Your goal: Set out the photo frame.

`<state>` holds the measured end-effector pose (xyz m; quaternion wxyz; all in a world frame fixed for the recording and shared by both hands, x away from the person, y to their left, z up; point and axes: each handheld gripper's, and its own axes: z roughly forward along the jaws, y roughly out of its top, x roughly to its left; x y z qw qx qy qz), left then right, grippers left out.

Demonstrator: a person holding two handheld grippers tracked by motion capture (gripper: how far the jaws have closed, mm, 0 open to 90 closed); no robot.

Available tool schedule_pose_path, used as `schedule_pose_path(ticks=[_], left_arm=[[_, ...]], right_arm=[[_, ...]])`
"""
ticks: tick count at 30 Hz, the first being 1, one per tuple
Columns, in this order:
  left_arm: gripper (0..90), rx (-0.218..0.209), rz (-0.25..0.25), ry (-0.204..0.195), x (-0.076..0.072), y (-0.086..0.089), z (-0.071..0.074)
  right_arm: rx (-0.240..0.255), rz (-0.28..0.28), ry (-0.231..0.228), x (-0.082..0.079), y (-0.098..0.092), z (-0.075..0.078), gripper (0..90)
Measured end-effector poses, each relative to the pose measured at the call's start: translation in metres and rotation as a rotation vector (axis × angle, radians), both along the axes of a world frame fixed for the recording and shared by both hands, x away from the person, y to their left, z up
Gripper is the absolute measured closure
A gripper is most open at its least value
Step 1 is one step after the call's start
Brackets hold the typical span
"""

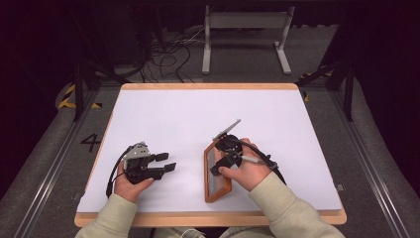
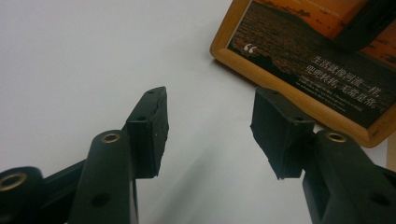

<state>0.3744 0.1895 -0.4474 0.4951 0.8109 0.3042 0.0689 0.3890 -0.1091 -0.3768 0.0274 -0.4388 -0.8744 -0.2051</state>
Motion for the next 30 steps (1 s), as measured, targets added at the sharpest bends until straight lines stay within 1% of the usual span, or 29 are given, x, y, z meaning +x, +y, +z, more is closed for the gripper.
schedule_pose_path(ticks=[2, 4, 5, 6, 8, 9, 10, 12, 13, 14, 15, 17, 18, 20, 21, 22, 23, 24, 28, 30], left_arm=[[46.6, 0.000, 0.001, -0.001, 0.000, 0.000, 0.000], [46.6, -0.001, 0.001, -0.002, 0.000, 0.000, 0.000], [46.6, -0.002, 0.002, -0.002, 0.000, 0.000, 0.000], [46.6, -0.001, 0.000, -0.004, 0.000, 0.001, 0.000], [46.6, -0.002, 0.000, -0.006, 0.000, 0.001, 0.000], [46.6, -0.002, 0.001, -0.007, 0.000, 0.001, 0.000], [46.6, -0.001, 0.002, -0.007, 0.000, 0.001, 0.001], [46.7, -0.002, 0.001, -0.009, 0.000, 0.002, 0.001], [46.8, -0.004, 0.000, -0.009, 0.000, 0.002, 0.001], [46.8, -0.005, 0.006, -0.006, -0.001, 0.002, 0.001], [46.9, -0.005, 0.006, -0.006, -0.001, 0.002, 0.001], [46.9, -0.005, 0.005, -0.005, -0.001, 0.002, 0.001], [46.9, -0.005, 0.005, -0.005, -0.001, 0.002, 0.001], [46.9, -0.006, 0.004, -0.006, -0.001, 0.002, 0.001], [47.0, -0.004, 0.006, -0.006, -0.001, 0.002, 0.001], [47.0, -0.003, 0.002, -0.007, -0.001, 0.003, 0.001], [47.0, -0.003, 0.003, -0.008, -0.001, 0.003, 0.001], [47.0, -0.003, 0.003, -0.008, -0.001, 0.003, 0.001], [47.0, -0.004, 0.009, -0.005, -0.002, 0.004, 0.001], [47.0, -0.004, 0.009, -0.007, -0.002, 0.005, 0.001]], right_arm=[[0.016, -0.008, 0.006, 0.001, -0.002, 0.000, 57.7], [0.047, -0.002, 0.037, 0.005, -0.006, 0.001, 63.1], [0.047, -0.002, 0.037, 0.005, -0.006, 0.001, 63.1], [0.067, 0.004, 0.052, 0.006, -0.007, 0.002, 65.0], [0.073, 0.008, 0.057, 0.007, -0.007, 0.003, 65.9], [0.079, 0.015, 0.060, 0.007, -0.007, 0.005, 68.3], [0.079, 0.015, 0.060, 0.007, -0.007, 0.005, 68.3], [0.090, 0.023, 0.065, 0.006, -0.006, 0.009, 71.4], [0.097, 0.031, 0.066, 0.006, -0.006, 0.011, 73.4], [0.094, 0.066, 0.049, 0.003, -0.004, 0.018, 75.0], [0.073, 0.063, 0.039, 0.002, -0.003, 0.021, 75.0], [0.022, 0.081, 0.006, 0.000, -0.002, 0.026, 75.0], [0.022, 0.081, 0.006, 0.000, -0.002, 0.026, 75.0], [0.012, 0.096, -0.007, 0.001, -0.002, 0.032, 75.0], [0.011, 0.115, -0.015, 0.001, -0.003, 0.037, 75.0], [-0.010, 0.154, -0.030, 0.002, -0.002, 0.044, 75.0], [-0.010, 0.154, -0.030, 0.002, -0.002, 0.044, 75.0], [-0.021, 0.172, -0.033, 0.002, -0.001, 0.047, 75.0], [-0.096, 0.297, -0.079, 0.005, 0.004, 0.059, 75.0], [-0.123, 0.344, -0.100, 0.006, 0.006, 0.063, 75.0]])
